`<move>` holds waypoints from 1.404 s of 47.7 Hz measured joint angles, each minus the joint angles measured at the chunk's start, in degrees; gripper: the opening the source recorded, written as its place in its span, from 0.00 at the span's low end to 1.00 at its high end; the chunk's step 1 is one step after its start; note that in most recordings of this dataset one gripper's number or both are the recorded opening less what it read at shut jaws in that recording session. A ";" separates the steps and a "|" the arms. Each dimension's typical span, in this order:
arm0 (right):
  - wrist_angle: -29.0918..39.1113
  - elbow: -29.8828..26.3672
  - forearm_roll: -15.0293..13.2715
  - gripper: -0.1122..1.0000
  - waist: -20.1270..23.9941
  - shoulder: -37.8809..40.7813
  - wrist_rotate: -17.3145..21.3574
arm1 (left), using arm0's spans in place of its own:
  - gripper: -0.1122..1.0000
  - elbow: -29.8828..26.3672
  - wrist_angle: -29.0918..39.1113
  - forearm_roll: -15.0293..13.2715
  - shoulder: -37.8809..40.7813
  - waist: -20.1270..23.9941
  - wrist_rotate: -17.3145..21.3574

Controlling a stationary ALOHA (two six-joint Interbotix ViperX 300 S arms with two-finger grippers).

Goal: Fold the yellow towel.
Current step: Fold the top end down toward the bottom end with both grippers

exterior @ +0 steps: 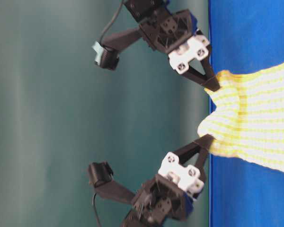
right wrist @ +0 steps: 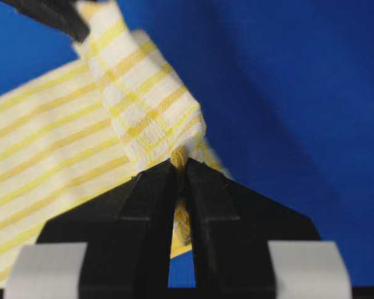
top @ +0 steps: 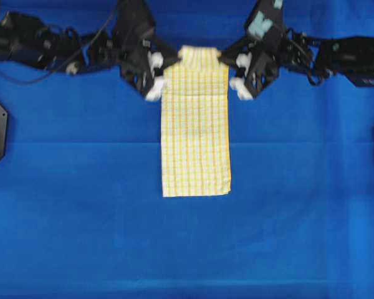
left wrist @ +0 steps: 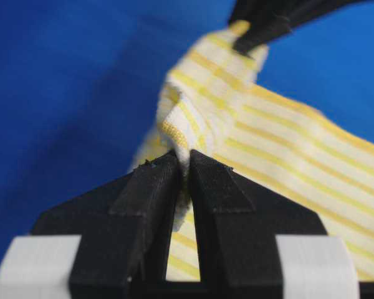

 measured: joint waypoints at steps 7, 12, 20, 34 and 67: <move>0.35 2.72 1.76 0.17 3.78 -2.55 0.00 | 0.15 2.72 -0.97 0.00 -2.55 -5.80 -3.25; 0.44 4.66 3.52 0.17 7.12 -3.87 0.09 | 0.15 4.39 -3.08 0.00 -3.96 -9.93 -5.19; 0.26 6.24 6.06 0.17 12.39 -5.19 0.09 | 0.15 6.50 -6.42 -0.09 -4.75 -16.44 -7.56; 0.09 6.42 8.88 0.17 19.25 -5.36 0.09 | 0.15 7.38 -8.09 -0.09 -5.10 -22.94 -7.91; 0.09 6.33 9.76 0.17 23.91 -3.25 -0.09 | 0.15 7.65 -15.21 -0.18 3.16 -25.40 -7.82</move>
